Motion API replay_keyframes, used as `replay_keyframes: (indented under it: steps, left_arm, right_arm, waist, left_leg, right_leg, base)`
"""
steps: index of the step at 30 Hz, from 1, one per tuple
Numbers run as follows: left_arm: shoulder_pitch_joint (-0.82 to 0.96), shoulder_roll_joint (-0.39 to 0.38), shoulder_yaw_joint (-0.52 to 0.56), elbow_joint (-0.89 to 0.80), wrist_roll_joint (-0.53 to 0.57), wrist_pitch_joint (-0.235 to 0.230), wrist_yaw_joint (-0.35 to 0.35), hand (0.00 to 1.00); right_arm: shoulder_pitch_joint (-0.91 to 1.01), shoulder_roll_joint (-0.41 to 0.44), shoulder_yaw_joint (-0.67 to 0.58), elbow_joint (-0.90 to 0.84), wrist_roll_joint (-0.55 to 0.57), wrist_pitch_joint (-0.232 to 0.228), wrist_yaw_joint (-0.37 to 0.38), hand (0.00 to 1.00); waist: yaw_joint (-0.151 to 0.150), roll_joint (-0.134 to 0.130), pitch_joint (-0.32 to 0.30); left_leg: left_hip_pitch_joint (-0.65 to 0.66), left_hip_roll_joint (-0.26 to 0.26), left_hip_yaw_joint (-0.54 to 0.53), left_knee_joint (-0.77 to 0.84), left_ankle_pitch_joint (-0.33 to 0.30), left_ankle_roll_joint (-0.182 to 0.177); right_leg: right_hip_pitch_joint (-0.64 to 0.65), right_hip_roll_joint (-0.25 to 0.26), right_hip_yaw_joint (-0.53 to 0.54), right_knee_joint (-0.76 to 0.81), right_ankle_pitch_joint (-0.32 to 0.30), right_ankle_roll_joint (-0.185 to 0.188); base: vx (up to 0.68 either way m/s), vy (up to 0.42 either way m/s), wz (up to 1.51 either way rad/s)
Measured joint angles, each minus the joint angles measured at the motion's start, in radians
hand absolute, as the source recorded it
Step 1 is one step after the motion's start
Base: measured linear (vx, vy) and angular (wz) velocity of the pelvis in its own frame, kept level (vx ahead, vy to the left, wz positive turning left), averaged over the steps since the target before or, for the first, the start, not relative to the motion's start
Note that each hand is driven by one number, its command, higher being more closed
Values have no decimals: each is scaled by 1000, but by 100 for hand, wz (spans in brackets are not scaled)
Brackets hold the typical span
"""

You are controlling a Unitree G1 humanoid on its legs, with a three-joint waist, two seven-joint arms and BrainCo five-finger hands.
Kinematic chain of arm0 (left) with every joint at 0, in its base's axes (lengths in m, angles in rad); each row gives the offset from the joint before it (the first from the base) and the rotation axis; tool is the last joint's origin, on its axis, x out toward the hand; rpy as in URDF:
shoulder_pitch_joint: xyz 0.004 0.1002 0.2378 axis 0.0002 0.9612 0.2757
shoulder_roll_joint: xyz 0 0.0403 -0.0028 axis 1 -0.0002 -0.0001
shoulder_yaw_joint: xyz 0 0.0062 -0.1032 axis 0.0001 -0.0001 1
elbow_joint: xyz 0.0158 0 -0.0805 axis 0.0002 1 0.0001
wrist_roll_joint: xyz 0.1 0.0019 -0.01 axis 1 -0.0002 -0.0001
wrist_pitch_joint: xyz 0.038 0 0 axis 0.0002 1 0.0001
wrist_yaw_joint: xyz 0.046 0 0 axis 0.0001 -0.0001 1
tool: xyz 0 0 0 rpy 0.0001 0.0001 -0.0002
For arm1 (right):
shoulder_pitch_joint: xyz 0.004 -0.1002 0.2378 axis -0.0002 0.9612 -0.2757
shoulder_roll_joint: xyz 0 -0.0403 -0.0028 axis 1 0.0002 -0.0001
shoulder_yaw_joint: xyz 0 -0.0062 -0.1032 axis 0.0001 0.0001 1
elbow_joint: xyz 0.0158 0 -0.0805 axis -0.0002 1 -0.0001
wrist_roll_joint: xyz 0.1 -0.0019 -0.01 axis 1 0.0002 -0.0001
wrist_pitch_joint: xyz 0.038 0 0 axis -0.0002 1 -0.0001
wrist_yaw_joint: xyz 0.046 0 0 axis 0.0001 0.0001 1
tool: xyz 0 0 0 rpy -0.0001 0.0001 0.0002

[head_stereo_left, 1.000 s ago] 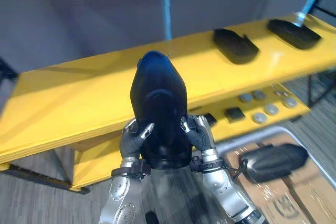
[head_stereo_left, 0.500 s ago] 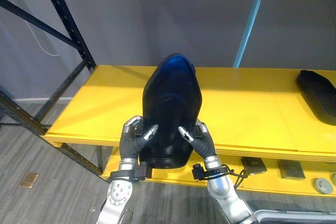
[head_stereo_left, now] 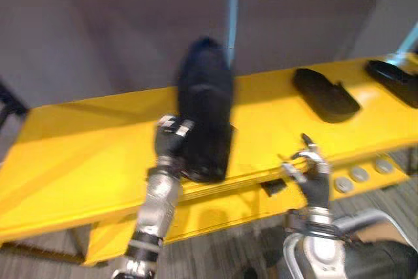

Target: Walk over and take plastic housings, then place them on the shelf

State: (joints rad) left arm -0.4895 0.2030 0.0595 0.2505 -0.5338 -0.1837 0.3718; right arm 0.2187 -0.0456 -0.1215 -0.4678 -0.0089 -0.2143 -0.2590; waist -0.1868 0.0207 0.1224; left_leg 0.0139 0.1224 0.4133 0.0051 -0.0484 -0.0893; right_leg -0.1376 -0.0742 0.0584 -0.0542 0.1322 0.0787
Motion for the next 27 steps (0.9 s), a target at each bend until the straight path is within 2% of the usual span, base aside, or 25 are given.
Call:
replay_keyframes:
  steps: [5, 12, 16, 19, 22, 24, 27]
  left_arm:
    - [-91, -11, -35, 44, -40, 0, 16, 100]
    - [-202, -4, -38, 147, -95, -3, 20, 100]
    - [-301, 49, -37, 239, -112, 4, 20, 100]
    - [-394, 99, -37, 338, -97, 37, 21, 100]
    - [-473, 151, -38, 458, -35, 83, 25, 100]
    - [-508, 171, -44, 533, -19, 112, 31, 100]
    - [-573, 182, -49, 580, 14, 130, 34, 100]
  right_arm:
    - [3, -12, -13, -1, -8, 0, -14, 0]
    - [-24, -27, -23, 1, -37, 0, -41, 0]
    - [6, -38, -27, 9, -33, 3, -23, 0]
    - [73, -38, -11, 11, -31, 5, 12, 0]
    - [107, -38, 13, 13, -25, 5, 38, 0]
    - [117, -41, 55, 15, -18, 5, 53, 0]
    - [126, -44, 101, 15, -18, 5, 71, 0]
  waist:
    - [-15, 1, 9]
    - [-20, 7, 50]
    - [-23, 12, 94]
    - [-33, 11, 109]
    - [-52, 8, 148]
    - [-56, 5, 167]
    - [-52, 3, 187]
  left_leg:
    - [9, 16, 24, -13, 4, -7]
    - [-2, 9, 25, -16, 4, -6]
    - [-35, 1, 20, -9, 10, -1]
    - [-57, 0, 20, -5, 12, 1]
    - [-63, -3, 22, 2, 13, 1]
    - [-66, -3, 24, 5, 13, 1]
    - [-85, -2, 21, 18, 13, 2]
  right_leg:
    - [-7, 21, 15, -5, 4, -1]
    - [-22, 16, 14, -5, 12, 8]
    - [-48, 8, 13, -8, 23, 10]
    - [-71, 3, 16, -8, 32, 11]
    - [-76, -1, 23, -9, 36, 11]
    - [-80, -1, 31, -9, 37, 11]
    - [-92, -3, 34, -8, 41, 8]
  base:
    - [31, -49, -16]
    - [-30, -12, -1]
    - [-62, -9, 4]
    - [-33, -3, 0]
    - [-47, 4, -4]
    - [-40, -4, -5]
    - [-21, -3, 0]
